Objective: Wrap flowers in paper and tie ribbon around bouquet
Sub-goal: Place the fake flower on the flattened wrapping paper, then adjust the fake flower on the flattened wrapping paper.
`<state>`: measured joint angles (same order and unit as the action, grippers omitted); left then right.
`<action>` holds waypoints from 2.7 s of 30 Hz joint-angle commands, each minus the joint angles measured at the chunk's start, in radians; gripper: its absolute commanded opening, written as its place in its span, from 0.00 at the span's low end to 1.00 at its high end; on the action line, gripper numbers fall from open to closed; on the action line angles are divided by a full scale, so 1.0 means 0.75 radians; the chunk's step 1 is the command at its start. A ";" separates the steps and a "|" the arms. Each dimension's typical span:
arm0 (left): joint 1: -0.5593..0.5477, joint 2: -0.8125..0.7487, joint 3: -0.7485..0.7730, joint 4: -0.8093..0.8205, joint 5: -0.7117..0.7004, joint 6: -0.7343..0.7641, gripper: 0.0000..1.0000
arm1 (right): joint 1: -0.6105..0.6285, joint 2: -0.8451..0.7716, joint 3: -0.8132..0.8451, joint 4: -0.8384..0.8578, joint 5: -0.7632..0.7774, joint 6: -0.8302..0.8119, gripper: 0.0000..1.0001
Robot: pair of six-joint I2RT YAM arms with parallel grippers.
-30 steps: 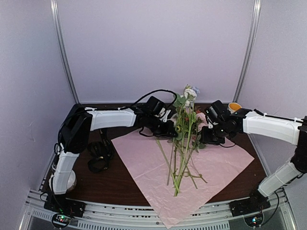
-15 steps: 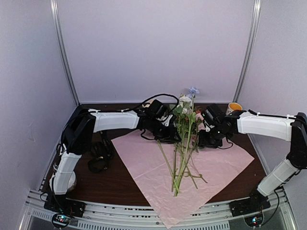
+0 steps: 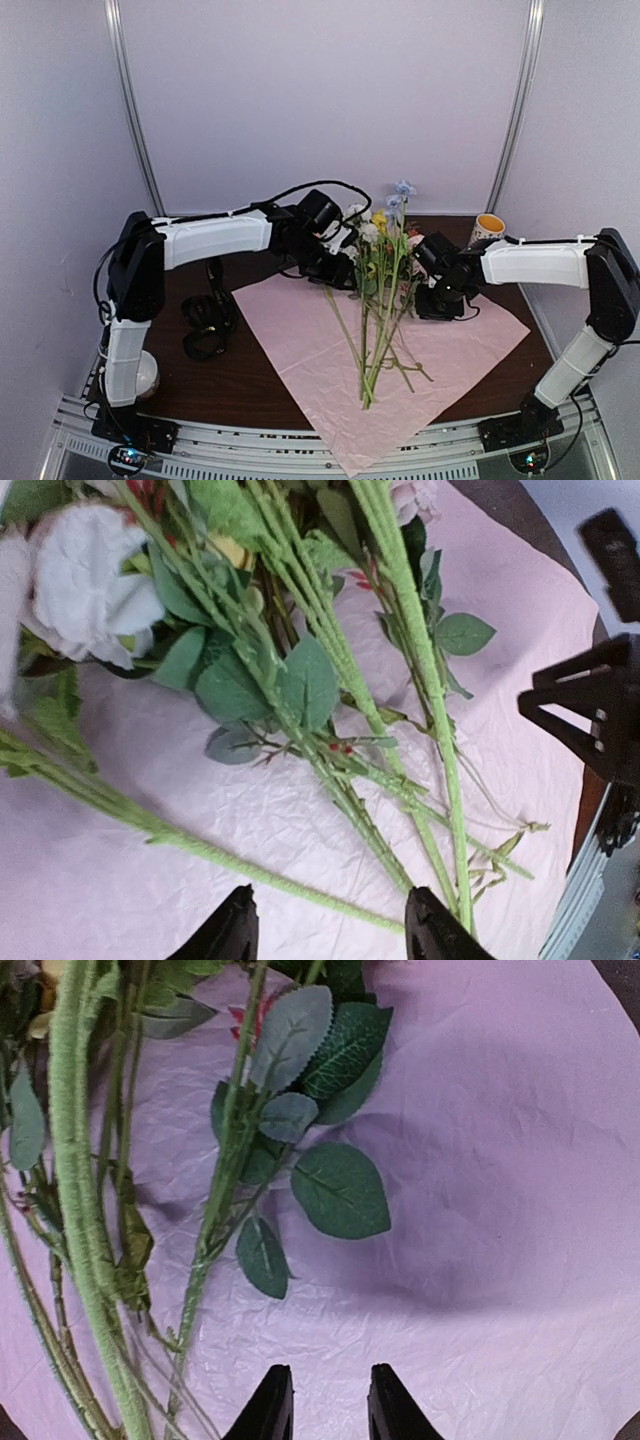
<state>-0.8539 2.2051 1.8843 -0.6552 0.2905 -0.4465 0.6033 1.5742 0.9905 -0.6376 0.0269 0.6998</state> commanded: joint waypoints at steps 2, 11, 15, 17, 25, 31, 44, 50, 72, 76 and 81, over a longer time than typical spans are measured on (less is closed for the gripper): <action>0.166 -0.152 -0.177 -0.062 -0.199 0.058 0.31 | -0.023 0.130 0.088 -0.034 0.202 0.002 0.24; 0.263 0.091 0.036 -0.072 -0.285 0.171 0.29 | -0.163 0.336 0.261 0.032 0.196 -0.006 0.19; 0.253 0.180 0.094 -0.027 -0.230 0.191 0.31 | -0.181 0.476 0.371 0.020 0.125 -0.015 0.20; 0.235 0.226 0.131 -0.031 -0.223 0.215 0.31 | -0.181 0.525 0.404 0.033 0.064 -0.012 0.20; 0.109 0.414 0.313 -0.053 -0.170 0.230 0.32 | -0.146 0.564 0.474 0.095 -0.049 0.014 0.21; 0.093 0.495 0.477 -0.052 -0.118 0.225 0.33 | -0.100 0.552 0.467 0.184 -0.126 0.070 0.21; 0.079 0.484 0.427 -0.036 -0.108 0.243 0.33 | -0.068 0.183 0.210 -0.079 0.197 0.077 0.24; 0.079 0.480 0.422 -0.032 -0.107 0.245 0.32 | 0.118 0.034 -0.027 -0.137 0.171 0.198 0.28; 0.079 0.459 0.349 0.002 -0.078 0.242 0.31 | 0.441 0.171 0.101 -0.018 0.014 0.350 0.20; 0.079 0.419 0.335 0.004 -0.090 0.249 0.31 | 0.437 0.099 0.037 -0.047 0.055 0.359 0.20; 0.079 0.300 0.267 0.003 -0.166 0.299 0.32 | 0.433 0.029 -0.027 -0.089 0.110 0.362 0.21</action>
<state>-0.7876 2.5175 2.1353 -0.6315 0.2066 -0.2665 0.9298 1.6409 1.0092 -0.6579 0.0433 0.9543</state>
